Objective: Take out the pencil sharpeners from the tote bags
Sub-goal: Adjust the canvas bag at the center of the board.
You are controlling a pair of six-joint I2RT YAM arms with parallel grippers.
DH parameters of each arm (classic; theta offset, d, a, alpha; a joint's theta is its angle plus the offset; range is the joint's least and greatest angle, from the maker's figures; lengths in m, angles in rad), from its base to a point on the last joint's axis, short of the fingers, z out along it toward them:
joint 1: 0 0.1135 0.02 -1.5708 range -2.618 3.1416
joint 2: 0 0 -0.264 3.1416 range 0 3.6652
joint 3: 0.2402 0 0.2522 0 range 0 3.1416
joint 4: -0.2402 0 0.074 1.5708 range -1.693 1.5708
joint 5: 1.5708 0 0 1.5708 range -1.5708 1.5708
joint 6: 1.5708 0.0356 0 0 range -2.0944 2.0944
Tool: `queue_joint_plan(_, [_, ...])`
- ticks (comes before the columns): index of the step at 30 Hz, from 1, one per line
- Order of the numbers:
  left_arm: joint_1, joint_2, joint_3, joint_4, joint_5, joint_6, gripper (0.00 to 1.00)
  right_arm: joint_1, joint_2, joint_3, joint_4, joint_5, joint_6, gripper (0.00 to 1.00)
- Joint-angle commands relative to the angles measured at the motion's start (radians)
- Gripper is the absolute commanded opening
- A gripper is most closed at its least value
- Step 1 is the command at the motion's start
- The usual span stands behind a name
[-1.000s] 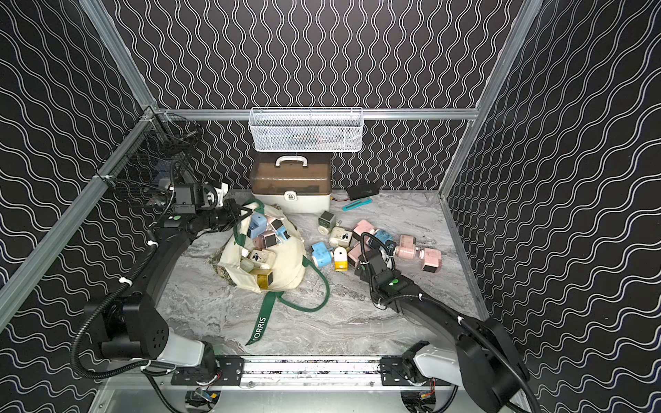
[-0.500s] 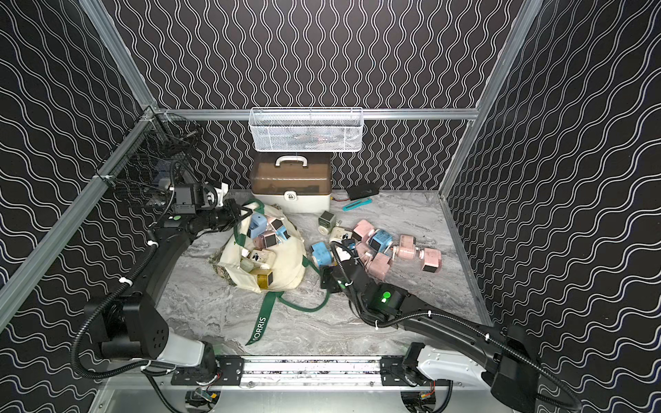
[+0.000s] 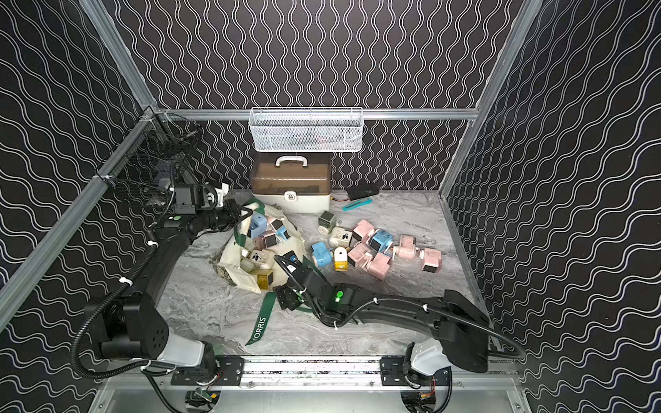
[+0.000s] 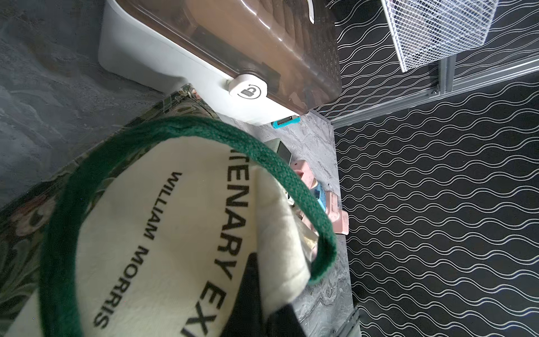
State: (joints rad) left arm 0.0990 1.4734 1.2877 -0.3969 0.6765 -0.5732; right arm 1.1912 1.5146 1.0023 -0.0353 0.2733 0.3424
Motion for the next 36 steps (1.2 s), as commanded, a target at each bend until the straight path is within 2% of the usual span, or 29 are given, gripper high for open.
queue_joint_plan(1, [0.002, -0.01, 0.001, 0.041, 0.043, 0.009, 0.0, 0.002, 0.087, 0.066, 0.029, -0.004, -0.011, 0.81])
queue_joint_plan(6, [0.001, -0.01, 0.001, 0.045, 0.046, 0.011, 0.0, -0.007, 0.229, 0.124, 0.067, -0.064, -0.008, 0.77])
queue_joint_plan(11, [0.002, -0.011, -0.008, 0.066, 0.069, 0.005, 0.0, -0.008, 0.367, 0.26, 0.057, -0.103, -0.022, 0.73])
queue_joint_plan(19, [0.006, -0.012, -0.011, 0.078, 0.083, 0.003, 0.0, -0.007, 0.502, 0.379, 0.143, -0.38, -0.093, 0.73])
queue_joint_plan(22, [0.005, -0.016, -0.017, 0.079, 0.084, 0.006, 0.0, -0.01, 0.568, 0.453, 0.107, -0.406, -0.132, 0.75])
queue_joint_plan(27, [0.005, -0.018, -0.018, 0.082, 0.088, 0.004, 0.0, -0.053, 0.544, 0.425, 0.137, -0.46, -0.149, 0.79])
queue_joint_plan(31, [0.006, -0.013, -0.016, 0.085, 0.09, 0.0, 0.0, -0.115, 0.439, 0.273, 0.265, -0.435, -0.085, 0.87])
queue_joint_plan(36, [0.009, -0.012, -0.018, 0.09, 0.094, -0.005, 0.0, -0.151, 0.45, 0.291, 0.208, -0.375, -0.029, 0.89])
